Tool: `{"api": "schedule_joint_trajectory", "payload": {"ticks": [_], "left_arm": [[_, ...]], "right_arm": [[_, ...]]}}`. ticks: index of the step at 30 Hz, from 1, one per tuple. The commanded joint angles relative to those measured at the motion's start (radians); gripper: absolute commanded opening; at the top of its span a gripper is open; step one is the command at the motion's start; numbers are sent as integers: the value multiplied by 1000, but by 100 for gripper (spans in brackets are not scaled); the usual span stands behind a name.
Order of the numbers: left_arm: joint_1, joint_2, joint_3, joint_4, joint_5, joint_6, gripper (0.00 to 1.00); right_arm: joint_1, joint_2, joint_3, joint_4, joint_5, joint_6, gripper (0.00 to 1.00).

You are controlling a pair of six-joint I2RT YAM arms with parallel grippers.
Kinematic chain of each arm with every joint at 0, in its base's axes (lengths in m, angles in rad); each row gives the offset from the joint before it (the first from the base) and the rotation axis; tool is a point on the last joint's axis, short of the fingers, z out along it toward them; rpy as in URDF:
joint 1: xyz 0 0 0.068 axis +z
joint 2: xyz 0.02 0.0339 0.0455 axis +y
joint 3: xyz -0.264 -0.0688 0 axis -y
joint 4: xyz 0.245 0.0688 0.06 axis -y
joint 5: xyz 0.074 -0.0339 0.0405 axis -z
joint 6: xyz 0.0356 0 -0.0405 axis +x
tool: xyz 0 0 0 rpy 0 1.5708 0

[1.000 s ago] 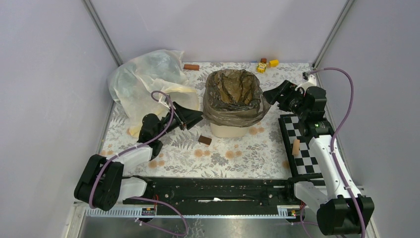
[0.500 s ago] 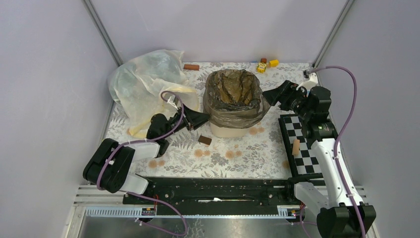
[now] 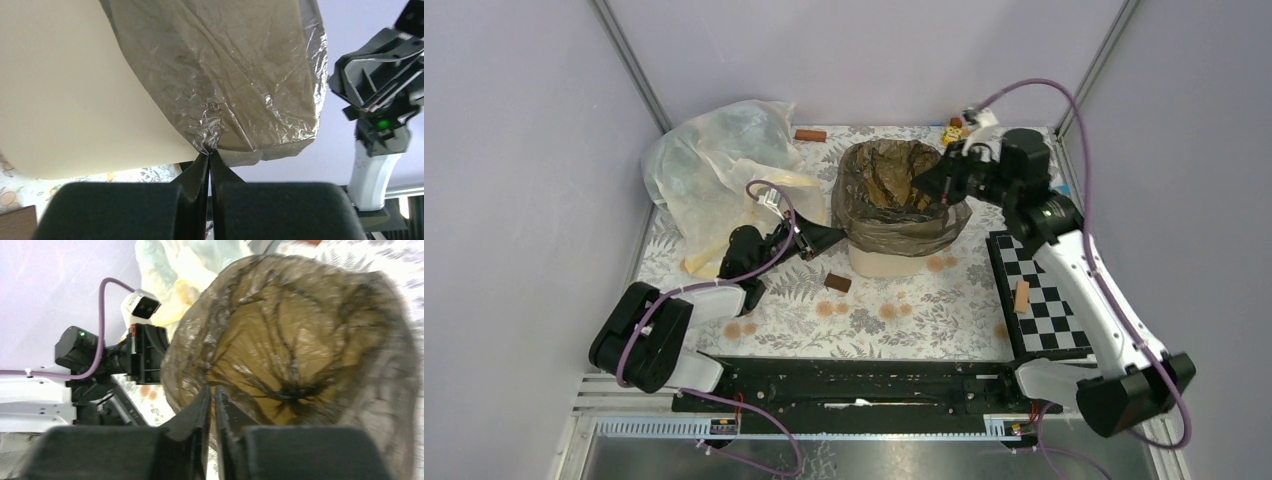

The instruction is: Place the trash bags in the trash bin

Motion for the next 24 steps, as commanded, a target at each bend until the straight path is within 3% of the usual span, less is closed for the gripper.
{"api": "schedule_joint_trajectory", "payload": {"ticks": [1,10,17,24], "left_arm": [[-3,-57,-4,-93,-44,129,0],[-2,-43,-4,-241,-74,264,0],[-2,31,2,-220,-54,283,0],[-2,56,17,-213,-45,284,0]], "right_arm": [[119,142,129,-127,146,-126,2],[231,424,399,-367,392,-333,0],[303,554,487,-496,443,-561,0],[313,641,507,-534,449,-593,0]]}}
